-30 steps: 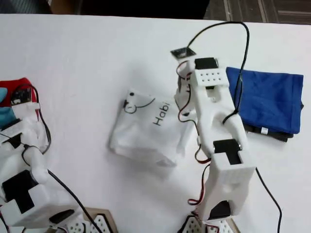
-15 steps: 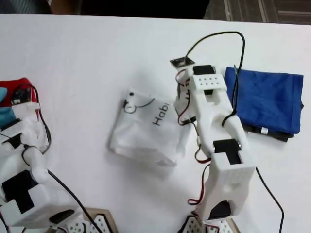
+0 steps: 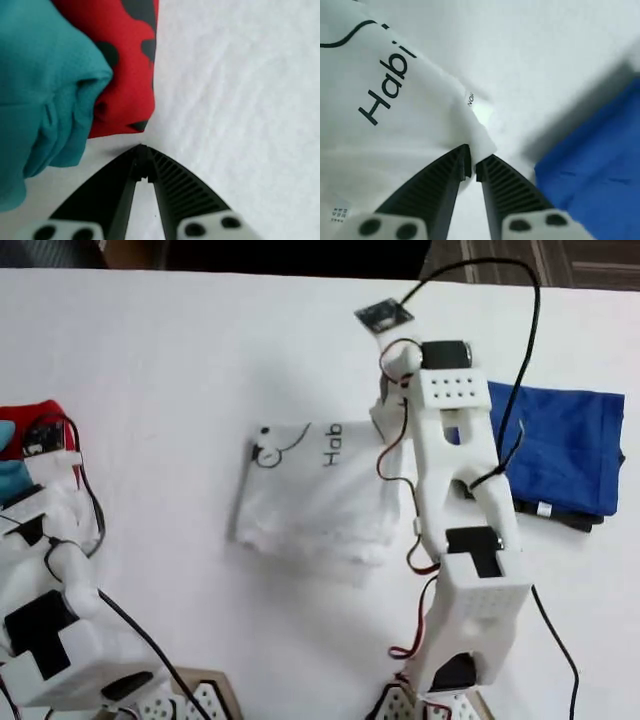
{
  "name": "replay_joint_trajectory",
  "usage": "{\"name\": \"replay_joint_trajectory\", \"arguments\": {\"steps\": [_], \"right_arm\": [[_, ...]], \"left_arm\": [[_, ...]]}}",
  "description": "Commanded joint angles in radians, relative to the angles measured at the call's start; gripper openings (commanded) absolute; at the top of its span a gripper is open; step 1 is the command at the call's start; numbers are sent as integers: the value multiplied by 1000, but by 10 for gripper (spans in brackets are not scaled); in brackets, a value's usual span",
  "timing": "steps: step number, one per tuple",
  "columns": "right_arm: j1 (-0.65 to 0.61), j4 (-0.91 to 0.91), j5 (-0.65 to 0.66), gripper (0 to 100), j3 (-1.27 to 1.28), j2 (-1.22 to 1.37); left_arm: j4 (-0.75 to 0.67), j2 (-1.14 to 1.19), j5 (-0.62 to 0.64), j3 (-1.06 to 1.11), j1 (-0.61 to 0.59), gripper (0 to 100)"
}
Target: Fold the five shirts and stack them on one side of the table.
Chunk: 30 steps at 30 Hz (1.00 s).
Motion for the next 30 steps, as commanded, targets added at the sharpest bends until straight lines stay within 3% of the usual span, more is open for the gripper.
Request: {"name": "replay_joint_trajectory", "arguments": {"steps": [1, 10, 18, 25, 28, 30], "right_arm": [[-35, -10, 20, 19, -46, 35], [19, -209, 26, 20, -71, 217], [27, -2, 20, 28, -238, 217], [24, 128, 20, 242, -338, 216], [12, 143, 3, 244, -338, 216], [-7, 162, -78, 231, -324, 216]], "left_arm": [[-9, -20, 12, 1, -8, 27], [-9, -20, 12, 1, -8, 27], [-9, -20, 12, 1, -8, 27], [-9, -20, 12, 1, -8, 27], [-15, -20, 12, 1, -8, 27], [-17, -20, 12, 1, -8, 27]]}}
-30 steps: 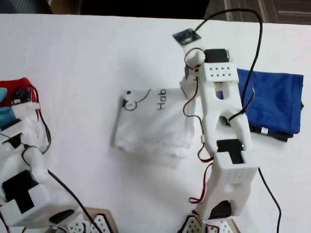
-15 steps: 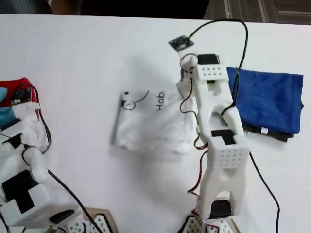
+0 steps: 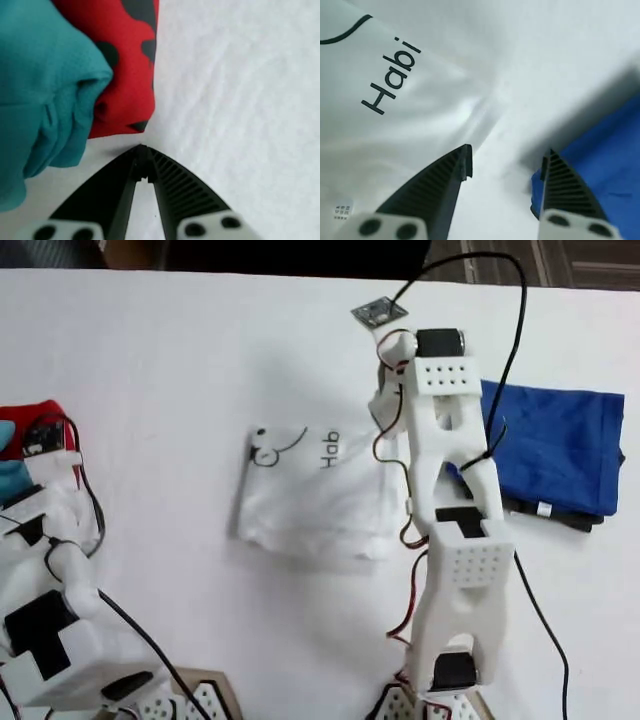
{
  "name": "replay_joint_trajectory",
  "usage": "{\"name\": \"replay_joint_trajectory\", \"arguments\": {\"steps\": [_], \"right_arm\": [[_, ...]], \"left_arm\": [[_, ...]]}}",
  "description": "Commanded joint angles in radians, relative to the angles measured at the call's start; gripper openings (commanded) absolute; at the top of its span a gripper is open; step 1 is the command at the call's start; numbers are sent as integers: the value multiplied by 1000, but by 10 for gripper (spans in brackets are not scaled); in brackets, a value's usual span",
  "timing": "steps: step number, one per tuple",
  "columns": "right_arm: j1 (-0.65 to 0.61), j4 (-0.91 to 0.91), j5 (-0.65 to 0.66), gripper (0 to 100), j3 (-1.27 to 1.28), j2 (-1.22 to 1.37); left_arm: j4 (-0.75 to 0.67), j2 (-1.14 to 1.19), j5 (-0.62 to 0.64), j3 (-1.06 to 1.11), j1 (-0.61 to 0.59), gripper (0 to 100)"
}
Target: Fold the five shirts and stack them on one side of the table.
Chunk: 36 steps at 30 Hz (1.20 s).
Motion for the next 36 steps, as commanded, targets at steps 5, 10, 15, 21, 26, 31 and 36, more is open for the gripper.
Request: {"name": "replay_joint_trajectory", "arguments": {"steps": [5, 10, 15, 21, 26, 31, 36], "right_arm": [[-99, 12, -157, 211, 203, -90], [-148, -133, -226, 214, 419, -234], [-147, -255, -295, 213, 595, -266], [-111, -277, -222, 213, 802, -303], [-91, -277, -163, 213, 822, -452], [-101, -282, -164, 213, 842, -515], [-136, -394, -267, 216, 875, -460]], "left_arm": [[-12, -20, 11, 1, -8, 27], [-12, -20, 11, 1, -8, 27], [-12, -20, 11, 1, -8, 27], [-12, -20, 11, 1, -8, 27], [-12, -20, 11, 1, -8, 27], [-12, -20, 11, 1, -8, 27], [-12, -20, 11, 1, -8, 27]]}}
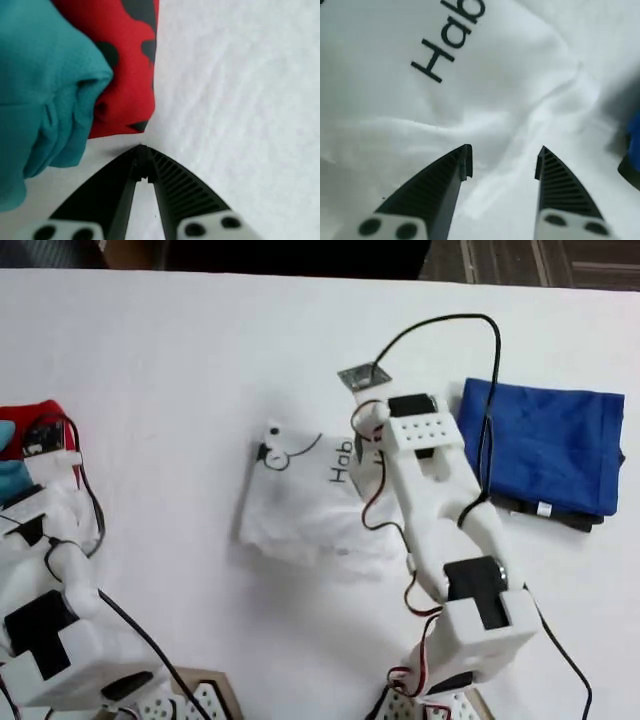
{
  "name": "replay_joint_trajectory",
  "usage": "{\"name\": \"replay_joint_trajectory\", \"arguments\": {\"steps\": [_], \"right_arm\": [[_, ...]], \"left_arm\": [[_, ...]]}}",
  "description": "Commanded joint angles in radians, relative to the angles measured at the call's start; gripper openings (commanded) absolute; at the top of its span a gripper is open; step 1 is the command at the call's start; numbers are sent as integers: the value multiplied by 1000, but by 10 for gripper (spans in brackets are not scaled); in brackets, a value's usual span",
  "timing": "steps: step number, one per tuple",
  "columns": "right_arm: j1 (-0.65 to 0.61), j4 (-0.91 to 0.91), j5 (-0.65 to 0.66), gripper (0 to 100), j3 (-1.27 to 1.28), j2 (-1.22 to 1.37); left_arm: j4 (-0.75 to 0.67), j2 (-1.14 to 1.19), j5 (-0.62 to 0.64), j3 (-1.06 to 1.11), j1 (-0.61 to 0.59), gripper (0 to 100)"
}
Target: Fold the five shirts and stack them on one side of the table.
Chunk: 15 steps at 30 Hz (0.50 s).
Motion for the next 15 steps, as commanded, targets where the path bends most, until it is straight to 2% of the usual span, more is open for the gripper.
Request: {"name": "replay_joint_trajectory", "arguments": {"steps": [1, 9, 15], "right_arm": [[-21, -65, -64, 216, -2, 19], [4, -82, -83, 216, -81, 203], [-1, 19, -74, 216, -253, 206]], "left_arm": [[-12, -20, 11, 1, -8, 27], [-9, -20, 11, 1, -8, 27], [-9, -20, 11, 1, -8, 27]]}}
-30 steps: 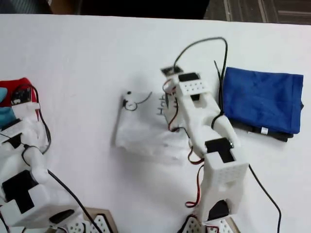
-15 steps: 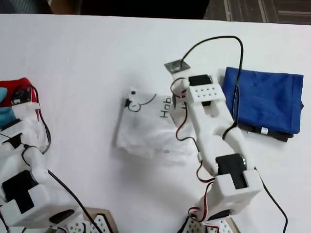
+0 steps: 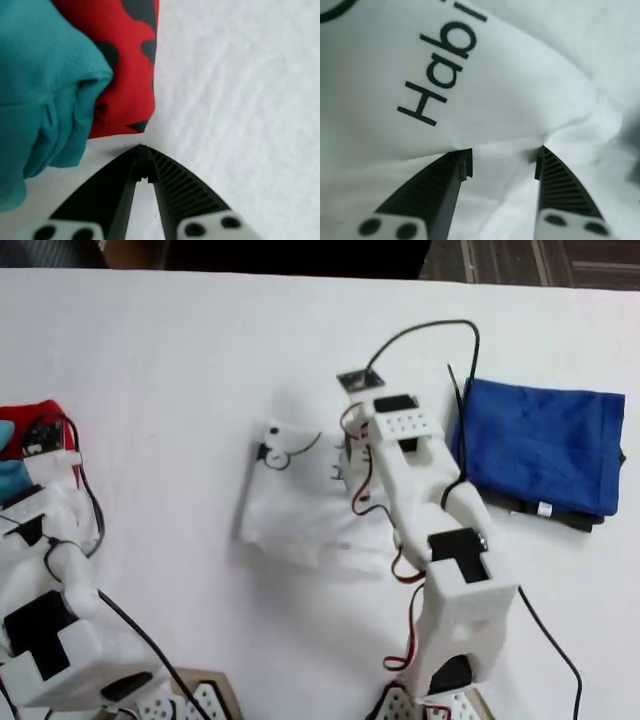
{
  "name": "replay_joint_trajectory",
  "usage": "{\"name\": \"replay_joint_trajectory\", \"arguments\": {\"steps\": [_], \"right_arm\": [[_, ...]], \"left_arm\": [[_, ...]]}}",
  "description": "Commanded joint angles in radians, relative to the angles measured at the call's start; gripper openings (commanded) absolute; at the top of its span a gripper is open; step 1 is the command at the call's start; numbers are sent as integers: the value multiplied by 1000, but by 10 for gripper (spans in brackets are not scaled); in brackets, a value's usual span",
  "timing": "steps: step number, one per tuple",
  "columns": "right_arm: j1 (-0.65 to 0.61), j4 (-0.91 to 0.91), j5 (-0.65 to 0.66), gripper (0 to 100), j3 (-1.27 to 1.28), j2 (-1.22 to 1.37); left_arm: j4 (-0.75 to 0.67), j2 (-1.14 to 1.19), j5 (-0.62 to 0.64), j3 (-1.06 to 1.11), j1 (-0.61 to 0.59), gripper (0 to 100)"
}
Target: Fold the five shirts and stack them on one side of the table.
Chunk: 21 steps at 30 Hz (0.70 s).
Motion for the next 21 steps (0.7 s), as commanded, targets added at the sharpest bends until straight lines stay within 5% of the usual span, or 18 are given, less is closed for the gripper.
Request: {"name": "replay_joint_trajectory", "arguments": {"steps": [1, 9, 21], "right_arm": [[12, 74, 5, 216, -155, -4], [61, 231, 5, 271, -249, 10], [5, 177, 5, 347, -149, 105]], "left_arm": [[-9, -20, 11, 1, -8, 27], [-9, -20, 11, 1, -8, 27], [-9, -20, 11, 1, -8, 27]]}}
